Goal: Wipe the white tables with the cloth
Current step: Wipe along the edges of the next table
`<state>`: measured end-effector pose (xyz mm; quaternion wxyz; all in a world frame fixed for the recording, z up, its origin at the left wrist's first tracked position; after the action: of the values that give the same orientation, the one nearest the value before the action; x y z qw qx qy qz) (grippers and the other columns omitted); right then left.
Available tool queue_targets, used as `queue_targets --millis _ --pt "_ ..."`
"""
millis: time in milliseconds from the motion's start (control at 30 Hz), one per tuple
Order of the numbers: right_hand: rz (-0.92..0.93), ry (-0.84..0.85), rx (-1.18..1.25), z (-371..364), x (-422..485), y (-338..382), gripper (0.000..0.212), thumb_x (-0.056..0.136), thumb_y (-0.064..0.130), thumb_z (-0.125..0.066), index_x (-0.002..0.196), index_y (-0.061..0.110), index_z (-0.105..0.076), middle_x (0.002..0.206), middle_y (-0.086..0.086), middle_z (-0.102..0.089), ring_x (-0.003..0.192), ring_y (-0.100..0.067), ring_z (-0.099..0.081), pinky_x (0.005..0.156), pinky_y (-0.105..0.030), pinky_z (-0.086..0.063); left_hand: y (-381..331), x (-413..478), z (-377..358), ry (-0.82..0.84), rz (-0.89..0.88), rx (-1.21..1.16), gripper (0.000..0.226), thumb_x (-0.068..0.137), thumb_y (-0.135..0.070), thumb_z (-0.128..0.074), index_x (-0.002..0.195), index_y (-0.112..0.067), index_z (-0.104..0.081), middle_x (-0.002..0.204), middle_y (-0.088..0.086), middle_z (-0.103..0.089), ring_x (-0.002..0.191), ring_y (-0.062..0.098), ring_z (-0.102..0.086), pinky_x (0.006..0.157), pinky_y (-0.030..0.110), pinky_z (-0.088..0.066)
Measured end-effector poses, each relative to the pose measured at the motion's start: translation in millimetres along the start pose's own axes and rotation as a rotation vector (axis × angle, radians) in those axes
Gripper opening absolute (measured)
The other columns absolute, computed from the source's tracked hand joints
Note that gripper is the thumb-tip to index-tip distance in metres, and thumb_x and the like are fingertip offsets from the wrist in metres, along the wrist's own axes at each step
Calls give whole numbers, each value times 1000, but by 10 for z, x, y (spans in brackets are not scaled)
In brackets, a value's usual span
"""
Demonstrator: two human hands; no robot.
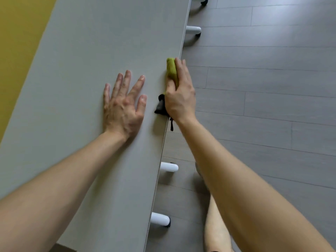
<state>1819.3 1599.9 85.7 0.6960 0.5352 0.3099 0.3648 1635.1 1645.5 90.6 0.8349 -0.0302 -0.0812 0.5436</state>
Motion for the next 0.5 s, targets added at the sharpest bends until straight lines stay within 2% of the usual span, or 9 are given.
queue_targets --millis 33,100,200,267,367,433,500 --pt "-1 -7 11 -10 -256 1 65 101 9 -52 165 18 -45 177 -3 -32 161 -16 -33 130 -21 -21 1 -2 2 -2 0 -1 60 109 -52 -32 168 -41 -34 181 1 -22 168 20 -16 135 57 -8" --pt "5 52 25 -34 -1056 -22 68 102 7 -53 167 19 -41 180 0 -25 164 -12 -28 133 -33 -25 -7 -8 10 -9 -2 1 59 109 -52 -33 168 -41 -35 180 2 -23 168 21 -17 135 58 -9" --pt "27 201 14 31 -2086 -15 72 104 6 -54 170 25 -32 181 12 -14 166 -9 -20 132 -36 -25 -17 -27 14 -13 5 -5 58 110 -50 -33 168 -41 -35 180 2 -22 168 20 -16 135 57 -9" --pt "6 216 -1 44 -2013 -72 73 102 6 -54 170 26 -34 181 14 -15 165 -8 -21 132 -36 -25 -19 -19 0 -10 11 -5 58 111 -50 -33 168 -42 -35 180 1 -22 168 19 -15 135 56 -8" --pt "-36 143 5 -43 -1208 -70 70 96 6 -52 165 17 -45 179 2 -27 162 -11 -30 131 -20 -21 7 -14 6 -11 13 0 58 110 -51 -34 167 -42 -36 180 2 -23 168 20 -17 135 57 -9" --pt "-44 61 -3 -45 -560 -69 69 94 5 -52 162 14 -50 176 -5 -35 159 -15 -35 121 -4 -16 3 -12 8 -14 16 -7 59 109 -52 -35 167 -42 -38 180 2 -24 167 20 -18 135 56 -9" --pt "-27 31 -24 -9 -120 -57 67 96 4 -53 162 16 -50 175 -5 -36 158 -16 -36 112 5 -13 -15 -20 15 -9 18 -15 59 108 -52 -36 166 -41 -39 180 2 -25 167 20 -18 135 55 -8"
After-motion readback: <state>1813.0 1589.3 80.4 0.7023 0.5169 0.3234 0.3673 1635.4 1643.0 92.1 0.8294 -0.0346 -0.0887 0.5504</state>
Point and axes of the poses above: each hand's wrist, its own x-axis towards the middle knuckle, its own z-axis out of the back of the hand, y = z × x, the point moved 9 cm from there along x, towards the middle knuckle
